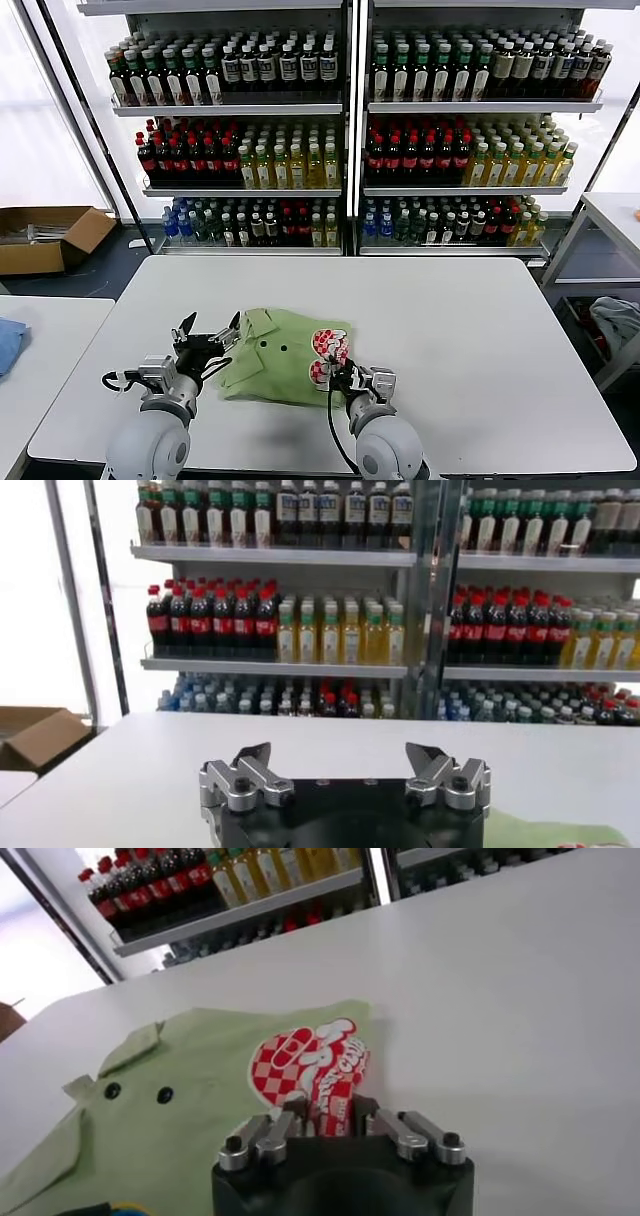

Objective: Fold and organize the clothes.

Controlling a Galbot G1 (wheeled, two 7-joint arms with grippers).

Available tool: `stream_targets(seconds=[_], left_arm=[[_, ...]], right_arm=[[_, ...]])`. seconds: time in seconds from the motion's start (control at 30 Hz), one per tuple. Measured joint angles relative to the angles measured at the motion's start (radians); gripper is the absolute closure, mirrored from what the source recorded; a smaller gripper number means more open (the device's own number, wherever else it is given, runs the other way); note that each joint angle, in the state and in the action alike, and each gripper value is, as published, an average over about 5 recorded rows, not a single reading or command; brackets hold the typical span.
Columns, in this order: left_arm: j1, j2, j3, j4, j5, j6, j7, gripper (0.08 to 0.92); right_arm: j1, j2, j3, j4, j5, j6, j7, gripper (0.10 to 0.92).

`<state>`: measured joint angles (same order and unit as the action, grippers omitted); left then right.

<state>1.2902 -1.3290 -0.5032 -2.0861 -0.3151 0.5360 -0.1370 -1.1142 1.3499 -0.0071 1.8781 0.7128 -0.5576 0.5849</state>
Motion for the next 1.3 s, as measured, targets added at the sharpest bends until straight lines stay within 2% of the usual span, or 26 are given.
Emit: stream_targets(seconds=[0.13,0.27,0.63,0.73,0.97,1.3], left_arm=[[0.006,-0.004,-0.003,-0.003,-0.001,0.001,-0.004,0.177],[0.011,-0.011,-0.003,-0.008,-0.002,0.001,-0.006,0.177],[0.022,-0.028,0.009,-0.029,-0.003,0.008,-0.010,0.177],[0.026,-0.032,0.012,-0.035,-0.003,0.012,-0.012,0.177],[0.043,-0.041,0.015,-0.049,-0.003,0.017,-0.010,0.177],[0.065,-0.060,0.019,-0.070,0.006,0.015,0.002,0.177]], right_arm=[[-0.001,-0.015,0.004,0.000,-0.023,0.000,-0.009,0.804],[0.002,-0.042,0.020,0.006,-0.038,-0.002,-0.023,0.890],[0.028,-0.180,0.108,0.001,-0.091,-0.017,-0.107,0.895],[0.040,-0.227,0.130,-0.009,-0.118,-0.018,-0.145,0.844],[0.028,-0.292,0.174,0.016,-0.195,-0.017,-0.227,0.646],[-0.004,-0.225,0.175,0.091,-0.343,0.037,-0.289,0.351]])
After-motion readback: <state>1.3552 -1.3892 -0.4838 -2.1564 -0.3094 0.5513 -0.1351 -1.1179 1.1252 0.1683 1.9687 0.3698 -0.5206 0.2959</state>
